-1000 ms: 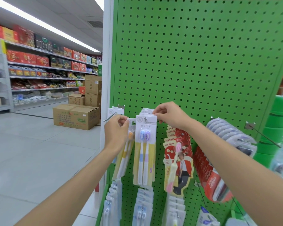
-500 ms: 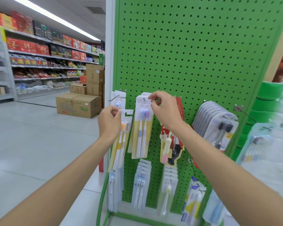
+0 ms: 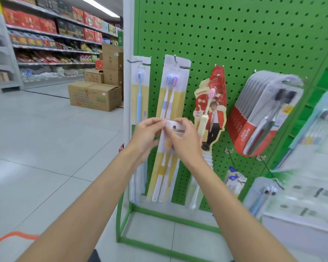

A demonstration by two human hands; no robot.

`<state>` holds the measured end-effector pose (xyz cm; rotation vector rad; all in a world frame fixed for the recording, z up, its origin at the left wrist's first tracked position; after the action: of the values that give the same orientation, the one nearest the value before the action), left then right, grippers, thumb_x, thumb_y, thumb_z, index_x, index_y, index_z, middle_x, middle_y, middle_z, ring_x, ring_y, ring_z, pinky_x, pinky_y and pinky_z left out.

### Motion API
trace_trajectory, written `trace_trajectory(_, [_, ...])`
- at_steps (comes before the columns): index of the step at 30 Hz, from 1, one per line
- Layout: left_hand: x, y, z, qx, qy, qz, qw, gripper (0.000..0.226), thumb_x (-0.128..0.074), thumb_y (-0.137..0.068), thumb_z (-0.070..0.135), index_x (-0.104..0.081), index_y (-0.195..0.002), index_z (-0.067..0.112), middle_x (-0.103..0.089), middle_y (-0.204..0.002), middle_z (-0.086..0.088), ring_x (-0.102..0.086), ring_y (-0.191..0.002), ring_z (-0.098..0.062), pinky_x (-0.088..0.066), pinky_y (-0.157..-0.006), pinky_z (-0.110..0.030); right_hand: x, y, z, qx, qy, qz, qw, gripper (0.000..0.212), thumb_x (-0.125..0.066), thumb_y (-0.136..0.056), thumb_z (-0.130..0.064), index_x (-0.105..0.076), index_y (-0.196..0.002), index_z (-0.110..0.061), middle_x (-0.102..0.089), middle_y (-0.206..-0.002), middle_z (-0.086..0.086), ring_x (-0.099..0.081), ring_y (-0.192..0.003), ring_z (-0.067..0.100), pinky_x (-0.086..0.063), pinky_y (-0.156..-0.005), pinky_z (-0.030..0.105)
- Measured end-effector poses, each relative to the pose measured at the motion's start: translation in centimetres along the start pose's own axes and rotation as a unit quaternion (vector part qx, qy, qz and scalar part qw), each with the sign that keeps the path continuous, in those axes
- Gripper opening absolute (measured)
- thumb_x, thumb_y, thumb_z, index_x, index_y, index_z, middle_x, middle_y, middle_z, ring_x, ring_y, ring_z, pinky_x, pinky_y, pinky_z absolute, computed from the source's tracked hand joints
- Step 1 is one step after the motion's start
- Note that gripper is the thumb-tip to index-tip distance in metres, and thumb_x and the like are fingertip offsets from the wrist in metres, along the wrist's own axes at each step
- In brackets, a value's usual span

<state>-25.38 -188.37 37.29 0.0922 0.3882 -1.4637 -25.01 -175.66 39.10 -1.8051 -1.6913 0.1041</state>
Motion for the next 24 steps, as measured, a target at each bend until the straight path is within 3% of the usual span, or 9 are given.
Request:
trace_trajectory(2, [0.2,0.4,-2.0,0.028,0.063,-0.042,0.997,0.018,-0.056,-0.098,0.012,-0.065,-0.109,0.002,-0.072,-0.090,-0.006,-0.069,-0.080,-0.016,-0.057,-0.068,-0.029,-0.3,0.8,1.7,-0.011,-0.039,-0.003,0.999,0.008,-0.060,-0.095,-0.027,-0.058,-0.102,-0.027,-0.059,-0.108,-0.006,-0.053,-0.091,-0.007,-0.038,-0.075,0.004])
trace_trajectory(4, [0.7,0.9,-3.8,0.052,0.075,-0.079,0.993,0.028,-0.054,-0.099,0.015,-0.063,-0.120,0.001,-0.072,-0.103,-0.009,-0.070,-0.091,-0.019,-0.058,-0.073,-0.032,0.0,1.7,2.9,-0.018,-0.077,0.009,0.997,0.009,-0.055,-0.096,-0.017,-0.060,-0.100,-0.024,-0.062,-0.097,-0.006,-0.056,-0.083,-0.006,-0.041,-0.072,0.011])
trace_trajectory(8, [1.2,1.9,-5.2,0.065,-0.068,-0.108,0.990,0.018,-0.061,-0.094,0.012,-0.068,-0.111,0.012,-0.074,-0.098,-0.004,-0.072,-0.088,-0.016,-0.056,-0.069,-0.026,0.7,2.3,4.4,-0.046,-0.116,0.030,0.992,0.018,-0.046,-0.100,-0.007,-0.062,-0.104,-0.014,-0.062,-0.094,-0.008,-0.054,-0.070,-0.018,-0.041,-0.060,0.006])
trace_trajectory(12, [1.8,2.1,-5.2,0.050,-0.070,-0.059,0.995,0.020,-0.061,-0.092,-0.001,-0.069,-0.106,0.010,-0.076,-0.093,0.000,-0.073,-0.081,-0.013,-0.056,-0.064,-0.023,0.8,2.5,4.9,-0.075,-0.160,0.026,0.984,0.019,-0.048,-0.099,-0.007,-0.061,-0.113,-0.012,-0.067,-0.098,-0.001,-0.061,-0.071,-0.013,-0.047,-0.060,0.007])
trace_trajectory(15, [2.4,2.1,-5.2,0.048,-0.025,-0.014,0.998,0.022,-0.061,-0.091,-0.003,-0.067,-0.111,0.005,-0.076,-0.091,-0.002,-0.073,-0.080,-0.013,-0.058,-0.065,-0.024,-0.2,3.5,5.9,-0.128,-0.189,-0.016,0.973,0.016,-0.049,-0.101,-0.018,-0.062,-0.109,-0.015,-0.073,-0.097,0.002,-0.069,-0.083,0.007,-0.055,-0.076,0.026])
trace_trajectory(18, [3.0,2.0,-5.0,0.050,0.030,0.032,0.998,0.019,-0.060,-0.092,-0.003,-0.067,-0.106,0.008,-0.075,-0.093,-0.004,-0.074,-0.081,-0.014,-0.059,-0.065,-0.025,-2.0,4.7,6.9,-0.181,-0.166,-0.100,0.964,0.038,-0.044,-0.103,-0.036,-0.070,-0.102,-0.008,-0.072,-0.101,0.018,-0.067,-0.083,0.027,-0.053,-0.085,0.043])
trace_trajectory(20, [3.4,2.0,-4.8,0.046,0.052,0.055,0.996,0.018,-0.059,-0.092,-0.003,-0.067,-0.102,0.010,-0.075,-0.095,-0.006,-0.074,-0.079,-0.013,-0.059,-0.063,-0.024,-3.0,5.7,7.2,-0.200,-0.166,-0.153,0.953,0.049,-0.041,-0.102,-0.044,-0.071,-0.103,-0.005,-0.074,-0.093,0.015,-0.066,-0.076,0.018,-0.053,-0.079,0.040])
trace_trajectory(22, [4.0,1.9,-4.6,0.041,0.072,0.077,0.994,0.018,-0.059,-0.092,-0.004,-0.067,-0.102,0.009,-0.074,-0.098,-0.007,-0.074,-0.079,-0.014,-0.058,-0.061,-0.025,-3.5,6.7,7.4,-0.209,-0.128,-0.197,0.949,0.052,-0.039,-0.100,-0.054,-0.072,-0.104,-0.014,-0.070,-0.073,-0.006,-0.060,-0.063,0.005,-0.046,-0.067,0.027])
trace_trajectory(24, [4.8,1.7,-4.4,0.032,0.092,0.101,0.990,0.019,-0.059,-0.092,-0.005,-0.067,-0.103,0.007,-0.073,-0.100,-0.009,-0.073,-0.080,-0.015,-0.058,-0.062,-0.026,-4.0,7.4,8.1,-0.216,-0.074,-0.228,0.947,0.063,-0.039,-0.094,-0.065,-0.068,-0.117,-0.014,-0.062,-0.073,-0.008,-0.053,-0.065,0.012,-0.045,-0.073,0.027])
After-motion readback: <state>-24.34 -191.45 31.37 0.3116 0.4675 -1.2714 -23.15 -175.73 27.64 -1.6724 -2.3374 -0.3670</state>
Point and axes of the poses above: each hand's wrist, its own y-axis away from the middle knuckle, its own x-axis out of the back of the hand, z = x × y, the point moved 7 cm from there along -y, towards the middle knuckle
